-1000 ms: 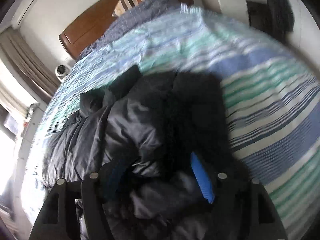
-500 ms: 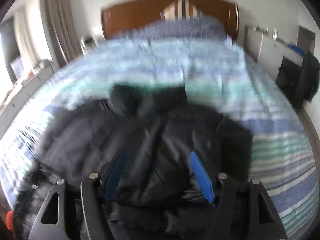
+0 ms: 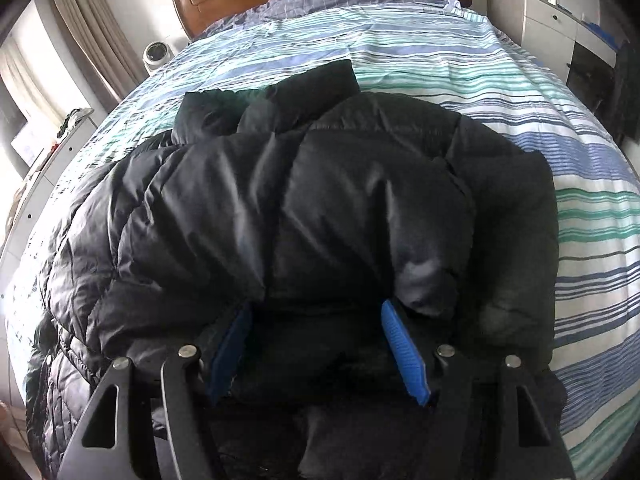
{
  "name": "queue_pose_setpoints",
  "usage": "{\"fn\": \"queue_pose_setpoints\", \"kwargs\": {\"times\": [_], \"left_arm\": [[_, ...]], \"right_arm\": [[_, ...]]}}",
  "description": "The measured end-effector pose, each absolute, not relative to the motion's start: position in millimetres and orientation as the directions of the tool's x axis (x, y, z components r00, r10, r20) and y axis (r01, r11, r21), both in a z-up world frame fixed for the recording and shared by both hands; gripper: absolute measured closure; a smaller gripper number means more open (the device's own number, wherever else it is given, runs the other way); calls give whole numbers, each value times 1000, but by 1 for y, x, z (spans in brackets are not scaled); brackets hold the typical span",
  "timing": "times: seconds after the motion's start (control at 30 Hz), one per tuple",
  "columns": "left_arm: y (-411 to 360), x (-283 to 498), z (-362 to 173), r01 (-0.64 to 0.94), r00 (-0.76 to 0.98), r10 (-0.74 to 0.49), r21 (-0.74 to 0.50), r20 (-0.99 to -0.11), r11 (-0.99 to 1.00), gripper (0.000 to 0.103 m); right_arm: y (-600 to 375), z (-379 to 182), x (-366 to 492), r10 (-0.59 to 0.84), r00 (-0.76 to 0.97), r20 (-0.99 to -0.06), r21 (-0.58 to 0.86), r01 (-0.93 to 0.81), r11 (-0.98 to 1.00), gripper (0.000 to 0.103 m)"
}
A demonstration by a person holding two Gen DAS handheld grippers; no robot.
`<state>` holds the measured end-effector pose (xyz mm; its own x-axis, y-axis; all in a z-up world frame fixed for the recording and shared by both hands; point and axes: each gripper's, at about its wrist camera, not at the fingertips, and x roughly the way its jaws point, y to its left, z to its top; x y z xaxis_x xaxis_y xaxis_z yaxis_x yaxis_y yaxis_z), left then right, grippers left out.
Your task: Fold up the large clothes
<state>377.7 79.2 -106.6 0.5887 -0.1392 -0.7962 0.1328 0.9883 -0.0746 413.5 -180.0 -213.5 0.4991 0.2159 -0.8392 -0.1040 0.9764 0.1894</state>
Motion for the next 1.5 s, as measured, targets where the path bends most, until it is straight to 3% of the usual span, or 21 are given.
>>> {"fn": "queue_pose_setpoints", "kwargs": {"times": [0.07, 0.13, 0.3, 0.53, 0.77, 0.93, 1.1, 1.3, 1.5], "left_arm": [[73, 407, -140, 127, 567, -115, -51, -816, 991, 17], [75, 425, -175, 92, 519, -101, -62, -849, 994, 14], [89, 429, -218, 34, 507, -169, -177, -845, 984, 9], [84, 423, -189, 42, 465, -136, -131, -875, 990, 12], [80, 445, -120, 85, 595, -183, -165, -782, 983, 3], [89, 488, -168, 3, 557, -87, -103, -826, 995, 4], [119, 497, -214, -83, 553, -113, -190, -825, 978, 0], [118, 496, -226, -59, 566, -109, -173, -817, 983, 0], [117, 467, -197, -77, 571, -82, -152, -817, 985, 1]], "right_arm": [[-180, -217, 413, 212, 505, -837, 187, -101, 977, 35], [-181, -218, 410, 215, 511, -832, 191, -100, 977, 35], [-181, -223, 410, 231, 527, -818, 205, -108, 973, 35], [-184, -225, 408, 239, 547, -802, 215, -110, 971, 35], [-184, -225, 405, 249, 562, -789, 225, -113, 968, 35], [-185, -225, 403, 254, 571, -781, 230, -115, 966, 35], [-187, -227, 401, 273, 582, -766, 249, -123, 961, 35], [-187, -230, 401, 277, 595, -755, 254, -124, 959, 34], [-188, -228, 399, 282, 607, -743, 260, -126, 957, 34]]}}
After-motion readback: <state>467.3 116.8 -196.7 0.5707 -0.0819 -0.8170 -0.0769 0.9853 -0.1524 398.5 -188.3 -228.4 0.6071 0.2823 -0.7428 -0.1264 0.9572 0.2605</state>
